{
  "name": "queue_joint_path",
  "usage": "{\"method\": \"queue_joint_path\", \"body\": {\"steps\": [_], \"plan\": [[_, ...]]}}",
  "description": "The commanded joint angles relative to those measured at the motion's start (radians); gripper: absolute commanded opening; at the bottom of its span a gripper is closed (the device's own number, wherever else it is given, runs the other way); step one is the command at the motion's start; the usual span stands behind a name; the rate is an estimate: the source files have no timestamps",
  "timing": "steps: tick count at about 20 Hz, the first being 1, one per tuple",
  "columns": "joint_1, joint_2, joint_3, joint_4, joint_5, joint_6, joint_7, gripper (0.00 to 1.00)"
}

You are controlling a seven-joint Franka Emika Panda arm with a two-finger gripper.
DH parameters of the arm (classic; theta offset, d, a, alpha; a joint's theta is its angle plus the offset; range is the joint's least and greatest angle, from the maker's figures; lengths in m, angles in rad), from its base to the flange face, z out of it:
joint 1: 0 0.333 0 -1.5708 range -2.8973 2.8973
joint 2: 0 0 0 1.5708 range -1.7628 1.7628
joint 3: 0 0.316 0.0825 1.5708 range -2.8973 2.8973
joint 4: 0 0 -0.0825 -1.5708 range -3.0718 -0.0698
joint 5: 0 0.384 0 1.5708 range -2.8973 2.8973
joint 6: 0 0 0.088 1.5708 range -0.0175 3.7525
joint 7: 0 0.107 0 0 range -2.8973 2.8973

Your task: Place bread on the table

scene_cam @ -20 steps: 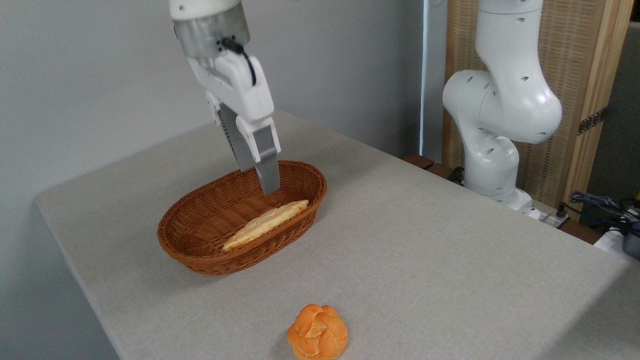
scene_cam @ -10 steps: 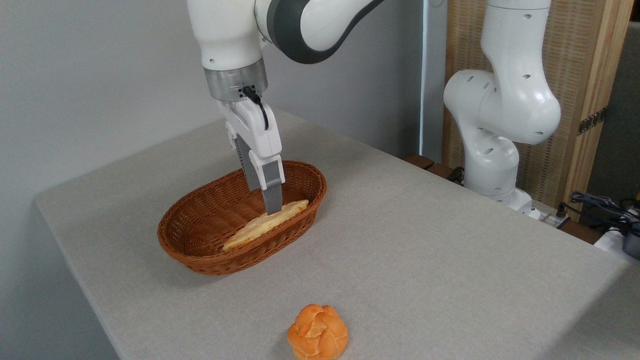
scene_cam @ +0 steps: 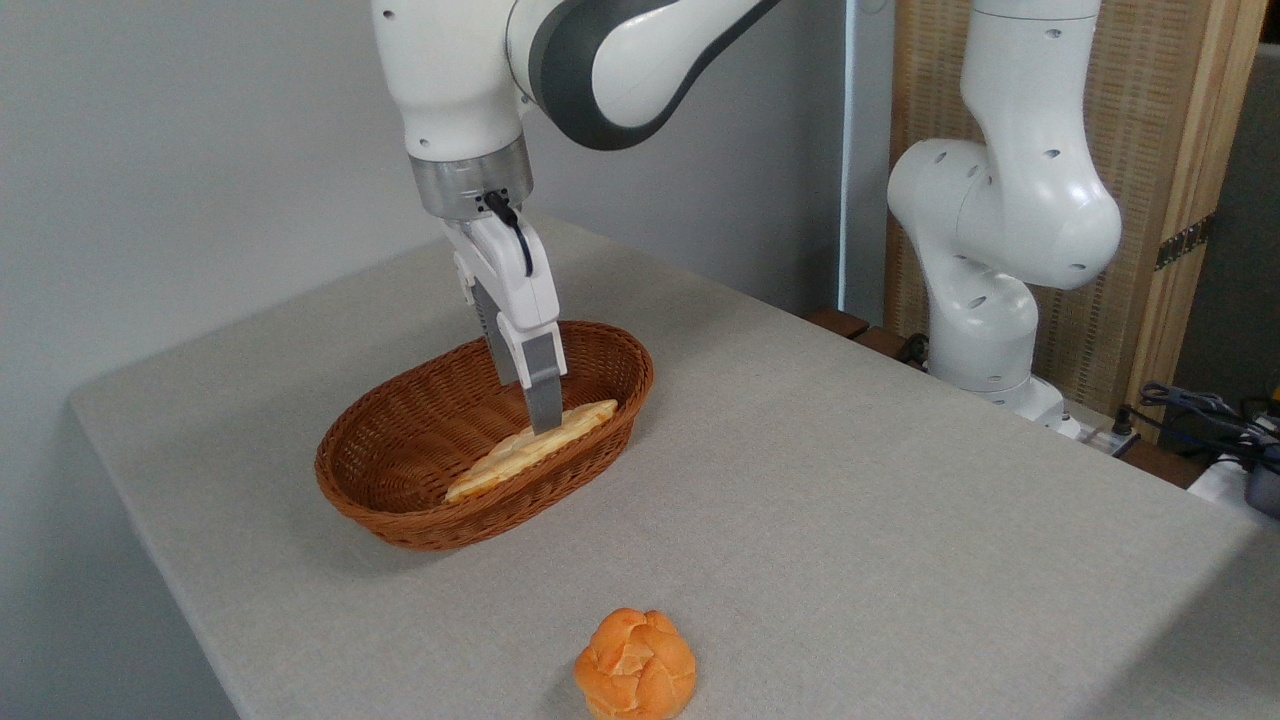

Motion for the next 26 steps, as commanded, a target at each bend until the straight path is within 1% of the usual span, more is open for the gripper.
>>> {"method": "queue_joint_path", "body": {"steps": [1,7,14,15,17,20,26], "plan": [[-0.001,0.002,-0.013,-0.036,-0.018,0.062,0.008,1.00],[-0.003,0.019,-0.029,-0.054,-0.015,0.079,0.010,1.00],[-0.003,0.033,-0.030,-0.054,0.002,0.090,0.018,1.00],[-0.003,0.033,-0.030,-0.054,0.007,0.091,0.019,1.00],[-0.003,0.036,-0.032,-0.059,0.037,0.101,0.018,1.00],[-0.003,0.053,-0.050,-0.065,0.047,0.116,0.018,1.00],[-0.004,0.061,-0.055,-0.090,0.047,0.144,0.016,1.00]]}}
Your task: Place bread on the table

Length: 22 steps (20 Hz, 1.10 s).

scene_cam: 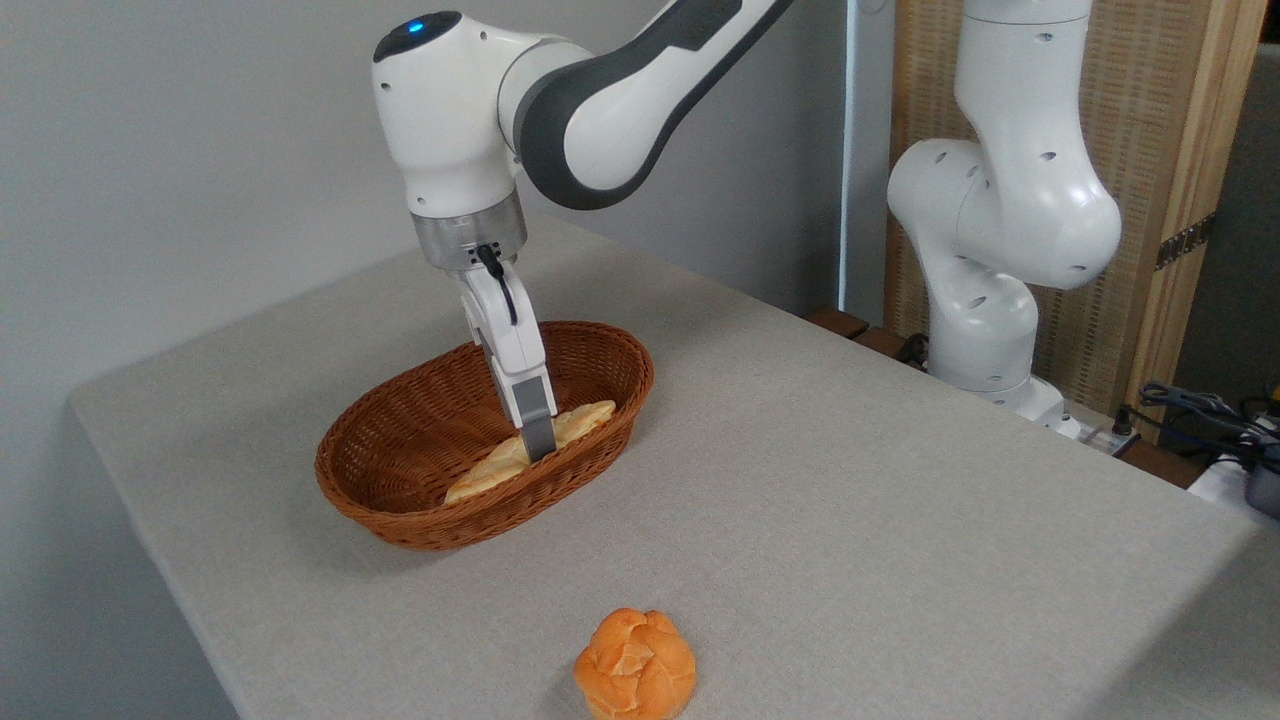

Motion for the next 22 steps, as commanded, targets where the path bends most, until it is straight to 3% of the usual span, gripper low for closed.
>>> {"method": "queue_joint_path", "body": {"steps": [1,10,11,13,16,18,22], "plan": [[-0.004,0.001,-0.001,-0.030,0.004,0.041,0.014,1.00],[-0.004,0.017,-0.021,-0.059,0.005,0.086,0.009,1.00],[-0.004,0.017,-0.021,-0.059,0.024,0.087,0.009,1.00],[-0.004,0.019,-0.021,-0.059,0.062,0.087,0.006,0.90],[-0.004,0.020,-0.021,-0.059,0.062,0.089,0.006,0.62],[-0.004,0.021,-0.021,-0.060,0.062,0.087,0.006,0.48],[-0.004,0.022,-0.023,-0.059,0.062,0.087,0.006,0.47]]}}
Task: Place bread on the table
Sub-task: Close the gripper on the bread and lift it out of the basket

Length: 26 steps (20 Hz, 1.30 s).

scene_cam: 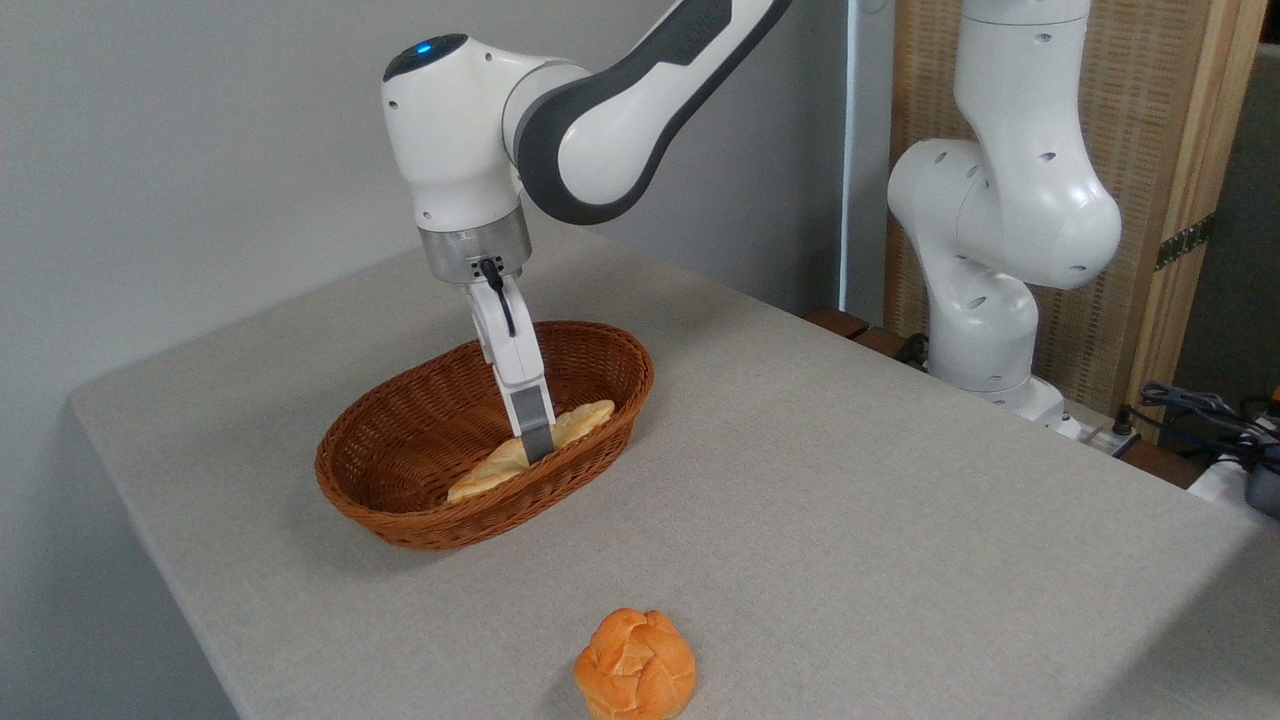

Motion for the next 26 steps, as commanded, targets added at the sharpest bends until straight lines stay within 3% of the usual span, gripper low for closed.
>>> {"method": "queue_joint_path", "body": {"steps": [1,7,17,21,26], "plan": [[-0.004,0.013,0.000,-0.018,0.005,0.033,0.006,0.47],[-0.004,0.013,0.000,-0.018,-0.006,0.032,0.003,0.47],[-0.004,0.005,-0.019,0.011,-0.017,0.027,-0.107,0.39],[-0.003,0.002,-0.019,0.057,-0.126,0.017,-0.116,0.39],[-0.003,0.001,-0.017,0.080,-0.133,0.012,-0.176,0.39]]}}
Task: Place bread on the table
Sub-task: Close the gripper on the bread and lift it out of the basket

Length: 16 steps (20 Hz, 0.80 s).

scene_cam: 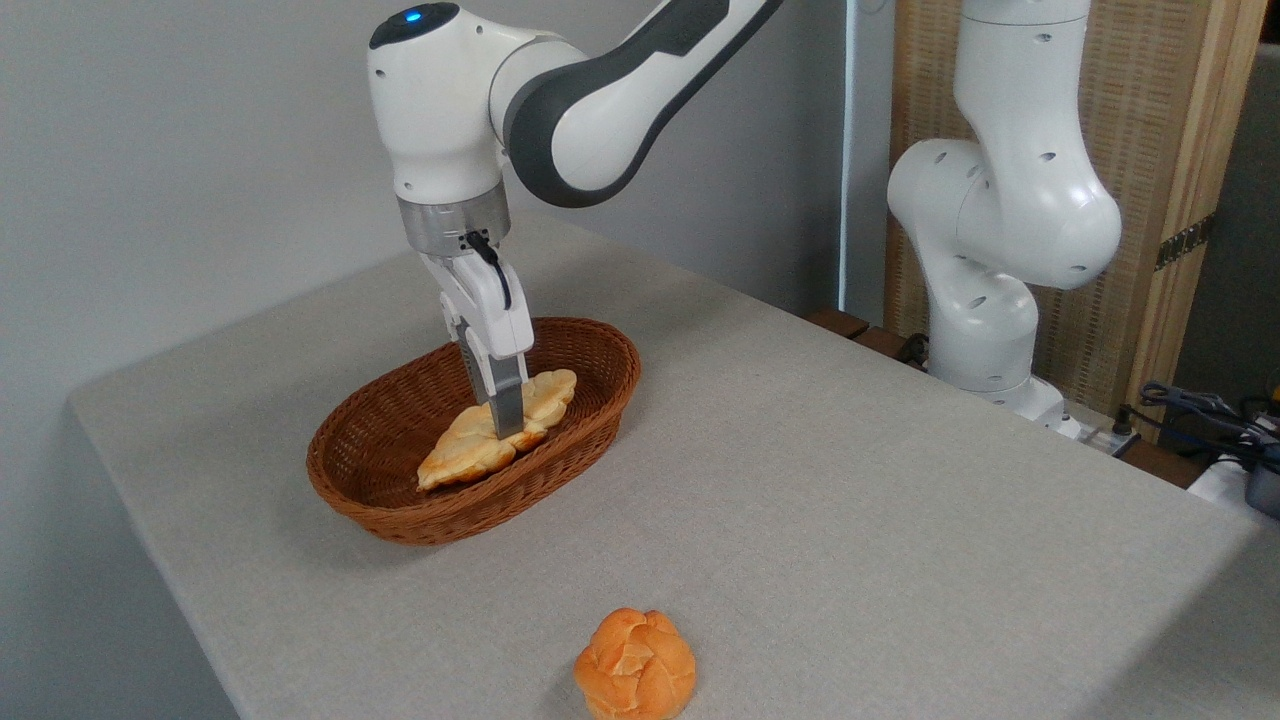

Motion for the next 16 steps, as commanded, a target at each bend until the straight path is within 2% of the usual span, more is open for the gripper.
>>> {"method": "queue_joint_path", "body": {"steps": [1,4,6,9,12,14,16], "plan": [[-0.002,0.000,0.005,0.039,-0.030,0.003,-0.052,0.39],[-0.002,0.000,0.016,0.079,-0.053,-0.031,-0.054,0.39],[-0.001,0.000,0.017,0.110,-0.053,-0.074,-0.054,0.39],[0.001,-0.006,0.052,0.163,-0.051,-0.146,-0.049,0.39],[0.003,-0.036,0.144,0.245,-0.045,-0.287,-0.002,0.39],[0.003,-0.064,0.201,0.260,-0.039,-0.352,0.093,0.40],[0.003,-0.104,0.261,0.259,-0.013,-0.425,0.190,0.49]]}}
